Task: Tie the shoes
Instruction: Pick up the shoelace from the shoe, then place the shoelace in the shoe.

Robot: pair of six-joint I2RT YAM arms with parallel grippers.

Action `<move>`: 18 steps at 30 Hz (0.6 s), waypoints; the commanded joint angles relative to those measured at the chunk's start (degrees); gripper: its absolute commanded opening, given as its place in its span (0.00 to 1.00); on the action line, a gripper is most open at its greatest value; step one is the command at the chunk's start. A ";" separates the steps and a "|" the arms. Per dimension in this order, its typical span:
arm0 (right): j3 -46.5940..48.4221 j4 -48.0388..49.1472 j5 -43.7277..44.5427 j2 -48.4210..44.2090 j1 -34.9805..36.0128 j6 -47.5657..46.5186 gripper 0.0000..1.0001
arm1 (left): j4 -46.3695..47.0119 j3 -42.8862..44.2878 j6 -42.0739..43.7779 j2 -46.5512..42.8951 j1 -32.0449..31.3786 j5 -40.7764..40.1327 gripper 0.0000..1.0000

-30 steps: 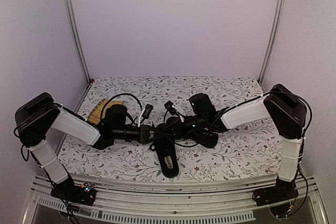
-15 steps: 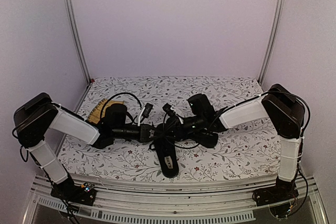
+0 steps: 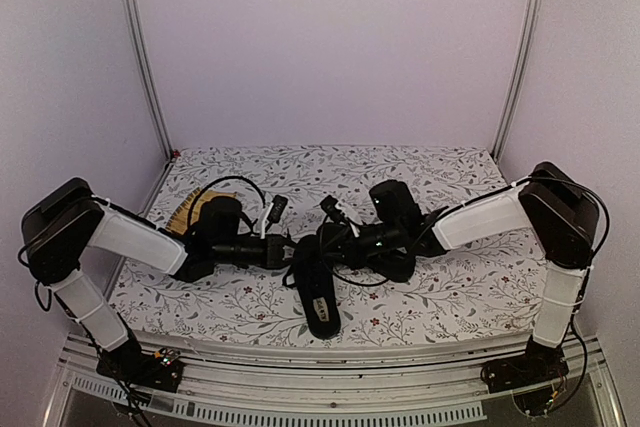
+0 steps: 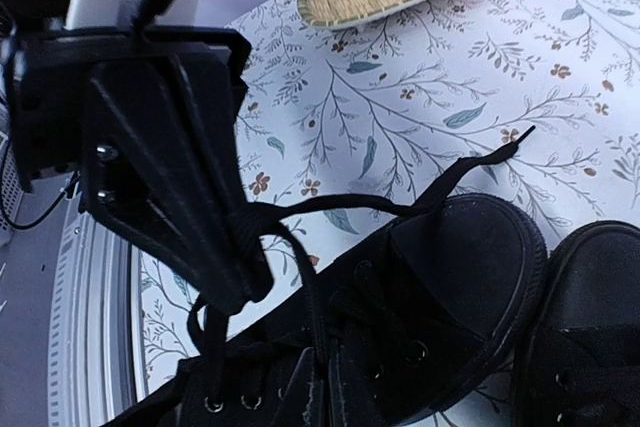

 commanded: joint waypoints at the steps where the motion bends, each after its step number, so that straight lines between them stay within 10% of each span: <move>1: -3.15 1.14 1.38 -7.69 -0.59 1.68 0.02 | -3.64 1.48 -0.24 -1.53 -0.36 -3.54 0.00; 18: 1.90 -0.52 0.11 -2.61 8.23 7.44 0.02 | -3.68 2.65 -5.64 -3.33 -0.36 -5.50 0.00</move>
